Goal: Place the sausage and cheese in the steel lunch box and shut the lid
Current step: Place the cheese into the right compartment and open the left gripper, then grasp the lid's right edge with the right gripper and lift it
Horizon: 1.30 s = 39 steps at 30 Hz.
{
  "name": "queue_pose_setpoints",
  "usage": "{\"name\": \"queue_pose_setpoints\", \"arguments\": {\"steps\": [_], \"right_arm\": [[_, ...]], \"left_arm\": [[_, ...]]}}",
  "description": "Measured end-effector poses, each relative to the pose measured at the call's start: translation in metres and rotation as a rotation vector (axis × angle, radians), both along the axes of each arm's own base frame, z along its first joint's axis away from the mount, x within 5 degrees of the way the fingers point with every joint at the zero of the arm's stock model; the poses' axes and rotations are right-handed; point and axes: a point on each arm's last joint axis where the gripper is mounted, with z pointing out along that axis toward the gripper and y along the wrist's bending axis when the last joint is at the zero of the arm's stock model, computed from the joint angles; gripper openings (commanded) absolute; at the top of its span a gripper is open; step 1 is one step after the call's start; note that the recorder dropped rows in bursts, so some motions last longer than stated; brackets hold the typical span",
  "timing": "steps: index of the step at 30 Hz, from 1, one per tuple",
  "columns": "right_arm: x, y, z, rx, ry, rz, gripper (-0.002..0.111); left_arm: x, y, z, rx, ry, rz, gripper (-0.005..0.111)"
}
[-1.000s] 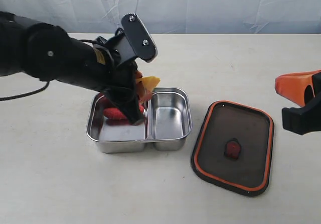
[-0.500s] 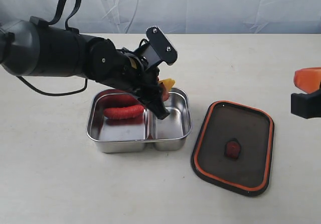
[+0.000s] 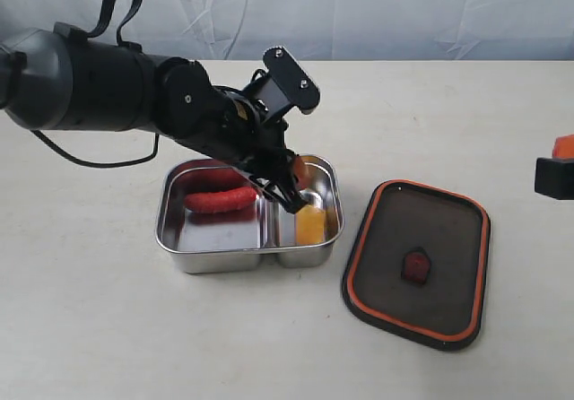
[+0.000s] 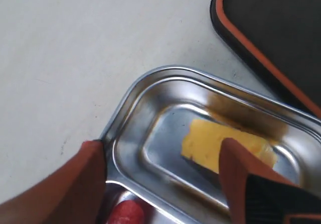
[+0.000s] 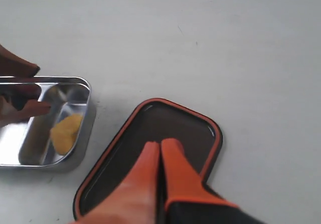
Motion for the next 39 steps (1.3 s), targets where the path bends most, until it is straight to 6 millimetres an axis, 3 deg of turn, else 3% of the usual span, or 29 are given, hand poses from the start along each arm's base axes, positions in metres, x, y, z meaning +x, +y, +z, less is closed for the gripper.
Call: {"name": "queue_pose_setpoints", "arguments": {"steps": [5,6,10,15,21,23,32,39], "right_arm": [[0.001,-0.007,-0.011,-0.045,0.127,-0.137,0.001],[0.001,-0.007,-0.014,-0.053,0.149,-0.15,0.001],[0.011,0.003,-0.026,-0.082,0.235,-0.172,0.001],[0.033,0.023,-0.051,-0.135,0.324,-0.168,0.003],[0.077,0.02,-0.088,-0.142,0.47,-0.289,0.035],[0.092,0.016,-0.096,-0.128,0.509,-0.302,0.04],[0.143,0.016,-0.122,-0.097,0.637,-0.284,0.04],[0.152,0.02,-0.159,-0.151,0.751,-0.285,0.04]], "left_arm": [[-0.003,0.002,0.007,-0.011,0.017,0.023,0.004],[-0.003,0.003,0.011,-0.018,0.016,0.031,0.001],[-0.006,0.008,0.032,-0.056,-0.006,0.067,0.0],[-0.001,0.037,0.055,-0.07,0.017,0.157,0.0],[0.002,0.077,0.075,-0.071,0.051,0.258,0.0],[-0.001,0.085,0.079,-0.076,0.048,0.275,0.0],[-0.013,0.093,0.09,-0.111,0.035,0.289,0.0],[-0.015,0.093,0.089,-0.104,0.057,0.287,0.0]]}}
